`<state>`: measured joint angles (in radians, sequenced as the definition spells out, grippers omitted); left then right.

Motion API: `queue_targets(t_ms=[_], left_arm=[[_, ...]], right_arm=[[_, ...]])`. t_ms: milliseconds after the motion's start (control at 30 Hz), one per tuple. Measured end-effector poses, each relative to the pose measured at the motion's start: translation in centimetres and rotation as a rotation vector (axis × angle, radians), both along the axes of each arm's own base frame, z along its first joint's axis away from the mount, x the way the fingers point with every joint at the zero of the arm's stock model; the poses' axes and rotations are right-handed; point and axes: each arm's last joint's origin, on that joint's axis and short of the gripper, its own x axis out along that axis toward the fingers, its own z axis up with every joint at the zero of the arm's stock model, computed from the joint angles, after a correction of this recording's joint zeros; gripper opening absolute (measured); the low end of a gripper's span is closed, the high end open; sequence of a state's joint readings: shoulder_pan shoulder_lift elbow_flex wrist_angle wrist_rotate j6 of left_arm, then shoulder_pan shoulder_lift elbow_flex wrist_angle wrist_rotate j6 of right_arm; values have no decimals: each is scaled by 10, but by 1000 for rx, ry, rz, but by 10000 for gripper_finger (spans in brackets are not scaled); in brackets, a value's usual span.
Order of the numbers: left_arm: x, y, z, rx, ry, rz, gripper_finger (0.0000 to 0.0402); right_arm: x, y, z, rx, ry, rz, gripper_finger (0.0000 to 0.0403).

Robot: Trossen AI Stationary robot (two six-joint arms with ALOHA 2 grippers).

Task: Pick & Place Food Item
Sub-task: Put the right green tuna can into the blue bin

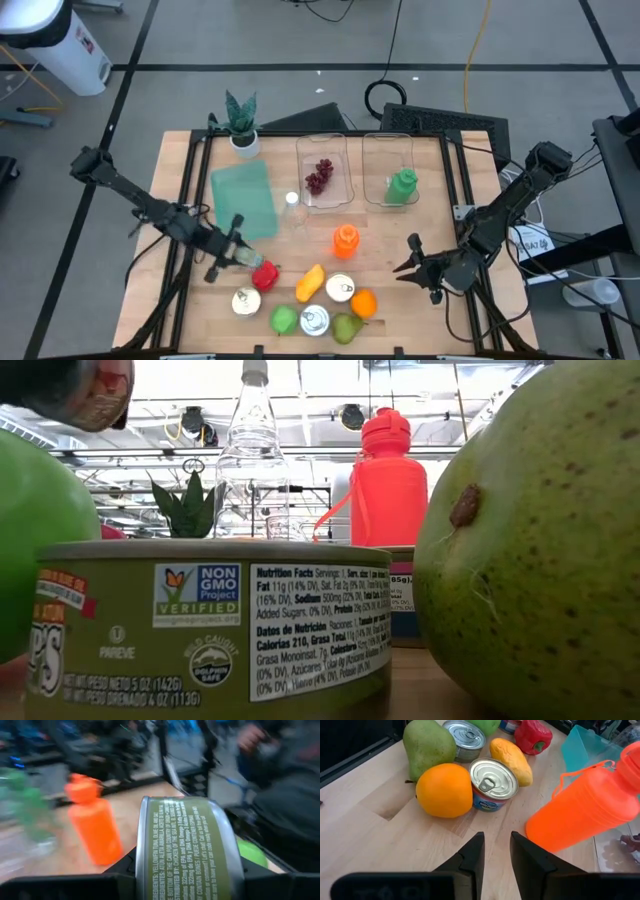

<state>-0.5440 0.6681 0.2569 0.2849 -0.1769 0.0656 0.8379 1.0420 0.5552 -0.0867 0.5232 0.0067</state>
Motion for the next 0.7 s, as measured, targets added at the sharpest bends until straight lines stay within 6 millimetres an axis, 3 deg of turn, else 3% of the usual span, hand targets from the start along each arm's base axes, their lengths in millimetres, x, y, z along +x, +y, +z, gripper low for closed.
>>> queue_targets(t_ms=[200,400,700], left_arm=[[-23,24,-1,-51,-12,216,128],[-36,44,-4,-49,109,514,128],[-32,63,-9,-52,251,791,128]], right_arm=[[0,0,0,0,0,0,80],[0,0,0,0,0,0,78],[0,0,0,-19,-9,11,77]])
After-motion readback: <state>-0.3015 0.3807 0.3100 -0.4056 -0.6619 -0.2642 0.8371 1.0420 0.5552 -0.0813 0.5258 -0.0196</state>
